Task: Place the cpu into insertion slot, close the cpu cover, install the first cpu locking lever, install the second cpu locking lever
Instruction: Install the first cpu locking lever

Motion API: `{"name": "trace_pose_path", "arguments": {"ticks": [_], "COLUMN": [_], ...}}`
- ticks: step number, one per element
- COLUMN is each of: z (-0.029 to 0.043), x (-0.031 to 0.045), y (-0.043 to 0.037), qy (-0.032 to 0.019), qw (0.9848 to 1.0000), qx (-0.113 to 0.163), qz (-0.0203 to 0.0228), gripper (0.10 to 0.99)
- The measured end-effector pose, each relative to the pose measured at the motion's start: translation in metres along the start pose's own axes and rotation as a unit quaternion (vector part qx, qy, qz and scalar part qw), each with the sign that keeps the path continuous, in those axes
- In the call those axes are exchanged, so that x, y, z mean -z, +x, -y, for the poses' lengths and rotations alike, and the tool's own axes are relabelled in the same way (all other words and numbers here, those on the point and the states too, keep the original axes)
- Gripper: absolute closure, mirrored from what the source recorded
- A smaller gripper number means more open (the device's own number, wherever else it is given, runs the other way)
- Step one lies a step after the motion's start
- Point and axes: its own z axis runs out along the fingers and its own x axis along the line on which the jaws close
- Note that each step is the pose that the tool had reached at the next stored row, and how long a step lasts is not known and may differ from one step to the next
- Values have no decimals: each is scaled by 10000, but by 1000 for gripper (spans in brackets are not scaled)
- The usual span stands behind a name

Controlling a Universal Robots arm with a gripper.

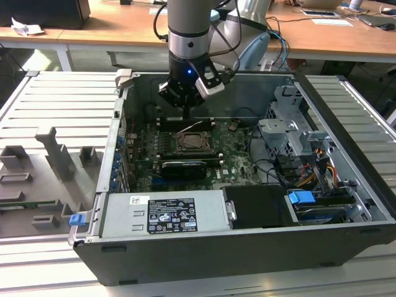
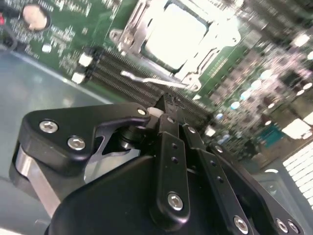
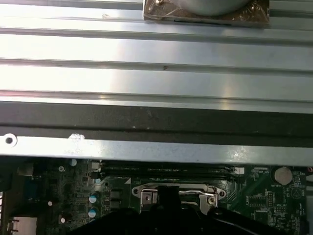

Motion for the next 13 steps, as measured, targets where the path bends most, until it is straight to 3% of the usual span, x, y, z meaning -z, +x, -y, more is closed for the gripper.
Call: {"name": "trace_pose_path", "arguments": {"ticks": [2,10,13], "z": [4,15,17], "x": [-29,-125,-134], "y": [-33,-69,-79], "qy": [-47,-52,-57], "qw": [10000,10000,9999], "qx": [-44,-33,128], "qz": [7,5,-13], "gripper": [980,980,980]}}
